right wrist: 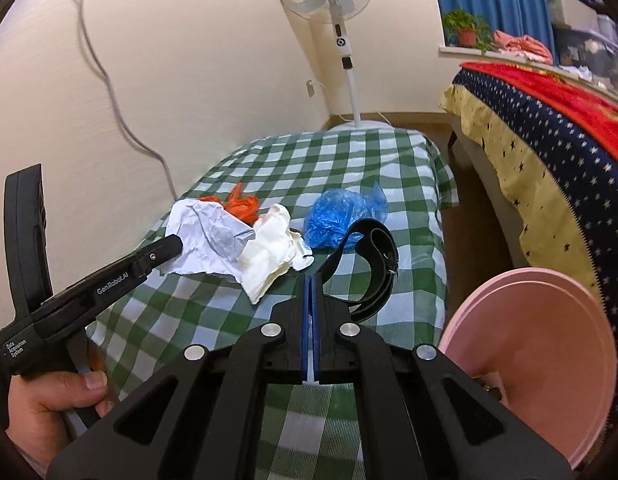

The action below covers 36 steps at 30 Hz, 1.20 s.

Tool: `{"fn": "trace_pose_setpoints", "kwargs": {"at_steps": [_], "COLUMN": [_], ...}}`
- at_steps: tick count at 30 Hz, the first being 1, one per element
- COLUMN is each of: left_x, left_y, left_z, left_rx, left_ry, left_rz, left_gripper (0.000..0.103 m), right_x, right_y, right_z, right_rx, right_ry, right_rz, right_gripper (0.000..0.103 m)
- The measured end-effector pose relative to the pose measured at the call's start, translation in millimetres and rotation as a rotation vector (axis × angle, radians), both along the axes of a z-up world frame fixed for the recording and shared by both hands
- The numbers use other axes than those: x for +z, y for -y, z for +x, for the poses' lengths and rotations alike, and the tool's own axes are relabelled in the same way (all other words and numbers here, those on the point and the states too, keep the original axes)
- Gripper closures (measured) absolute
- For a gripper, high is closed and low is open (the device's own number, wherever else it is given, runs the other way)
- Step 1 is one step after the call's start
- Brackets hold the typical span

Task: Collect trash
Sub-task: 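Carry the black strap and white paper over the pink bin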

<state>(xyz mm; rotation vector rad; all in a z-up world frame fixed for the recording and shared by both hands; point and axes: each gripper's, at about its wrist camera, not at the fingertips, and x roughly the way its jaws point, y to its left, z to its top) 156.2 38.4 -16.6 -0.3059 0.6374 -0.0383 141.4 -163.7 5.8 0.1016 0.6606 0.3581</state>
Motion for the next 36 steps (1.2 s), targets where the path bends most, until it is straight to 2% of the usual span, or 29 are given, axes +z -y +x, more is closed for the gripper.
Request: {"fn": "trace_pose_setpoints", "kwargs": {"at_steps": [14, 23, 36], "left_x": [32, 40, 39], "left_y": [21, 37, 51], "left_z": [-45, -62, -66], "left_rx": [-0.065, -0.103, -0.139], "left_ry": [0.069, 0.094, 0.095], "left_rz": [0.029, 0.039, 0.059], "left_gripper": [0.097, 0.097, 0.097], "right_x": [48, 78, 60], "right_y": [37, 64, 79], "right_z": [-56, -89, -98], "right_rx": [-0.054, -0.069, -0.119], "right_ry": [0.076, 0.132, 0.130], "right_rz": [-0.025, -0.056, -0.061], "right_gripper": [0.102, 0.102, 0.102]}}
